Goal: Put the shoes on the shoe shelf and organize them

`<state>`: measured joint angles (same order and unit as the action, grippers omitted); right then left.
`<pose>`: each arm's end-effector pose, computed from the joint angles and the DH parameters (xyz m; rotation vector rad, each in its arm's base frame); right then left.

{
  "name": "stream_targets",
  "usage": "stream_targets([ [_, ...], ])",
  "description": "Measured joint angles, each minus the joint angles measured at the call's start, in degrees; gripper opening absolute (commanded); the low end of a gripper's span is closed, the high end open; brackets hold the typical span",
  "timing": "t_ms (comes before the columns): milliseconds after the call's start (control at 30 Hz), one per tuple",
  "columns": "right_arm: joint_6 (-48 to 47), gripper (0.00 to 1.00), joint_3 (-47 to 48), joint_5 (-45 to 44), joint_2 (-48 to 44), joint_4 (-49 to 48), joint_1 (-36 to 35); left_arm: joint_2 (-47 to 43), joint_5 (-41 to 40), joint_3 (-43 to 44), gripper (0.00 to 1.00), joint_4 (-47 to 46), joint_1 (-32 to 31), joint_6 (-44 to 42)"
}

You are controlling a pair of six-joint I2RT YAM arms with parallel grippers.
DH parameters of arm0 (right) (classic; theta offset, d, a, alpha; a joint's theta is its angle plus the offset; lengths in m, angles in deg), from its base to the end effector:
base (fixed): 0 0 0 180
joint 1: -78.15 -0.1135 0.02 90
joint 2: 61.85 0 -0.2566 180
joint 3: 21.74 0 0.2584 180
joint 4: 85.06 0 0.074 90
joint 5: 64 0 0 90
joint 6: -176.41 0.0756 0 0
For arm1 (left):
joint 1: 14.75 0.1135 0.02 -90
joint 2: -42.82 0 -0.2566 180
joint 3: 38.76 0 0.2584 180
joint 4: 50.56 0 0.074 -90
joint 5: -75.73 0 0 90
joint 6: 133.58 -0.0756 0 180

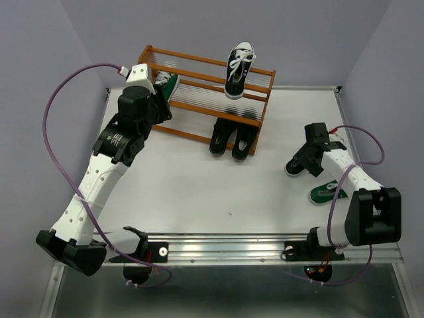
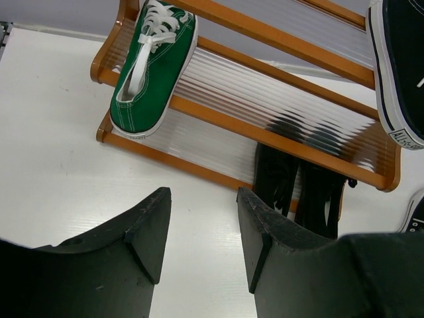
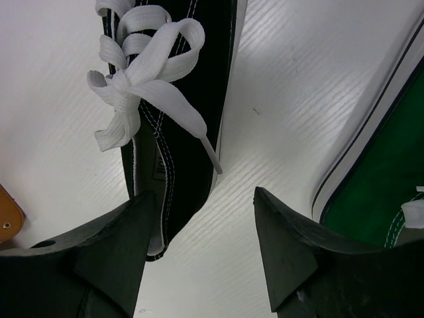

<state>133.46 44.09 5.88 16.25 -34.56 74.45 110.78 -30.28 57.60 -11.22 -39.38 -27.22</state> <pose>0.2870 -0.0075 0.1808 1.0490 2.3411 -0.1448 0.2769 -0.1040 0.4464 -0.0764 1.7606 -0.2752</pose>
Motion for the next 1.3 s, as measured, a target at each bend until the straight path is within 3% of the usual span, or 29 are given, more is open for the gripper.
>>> stream_targets([
  [400, -2.73, 0.65, 0.48, 1.14, 5.05, -1.75, 0.57, 0.98, 0.79, 0.00, 0.55, -0.42, 0.02, 0.00],
  [600, -3.85, 0.55, 0.48, 1.77, 8.44, -3.54, 2.21, 0.98, 0.79, 0.00, 0.55, -0.44, 0.26, -0.13],
  [733, -4.85, 0.38, 0.48, 2.64, 9.77, -5.14, 2.93, 0.98, 0.72, 0.00, 0.55, -0.44, 0.35, -0.55],
  [767, -5.29, 0.25, 0.46, 2.84, 9.86, -5.51, 3.08, 0.98, 0.66, 0.00, 0.55, -0.48, 0.35, -0.66],
  [867, -6.32, 0.04, 0.31, 2.97, 9.68, -5.75, 3.65, 0.96, 0.57, -0.07, 0.55, -0.81, 0.37, -0.81],
  [900, -6.51, 0.01, 0.26, 2.95, 9.60, -5.73, 3.80, 0.94, 0.59, -0.11, 0.55, -0.83, 0.37, -0.83],
  [1133, -9.33, 0.01, -0.22, 3.06, 3.82, -2.91, 4.50, 0.81, 0.44, -0.85, 0.55, -1.01, 0.79, -0.92],
  [1300, -13.00, 0.01, 6.29, 2.80, -0.57, 3.56, 4.48, 0.74, 0.00, -0.85, 0.55, -1.03, 1.14, -1.20],
])
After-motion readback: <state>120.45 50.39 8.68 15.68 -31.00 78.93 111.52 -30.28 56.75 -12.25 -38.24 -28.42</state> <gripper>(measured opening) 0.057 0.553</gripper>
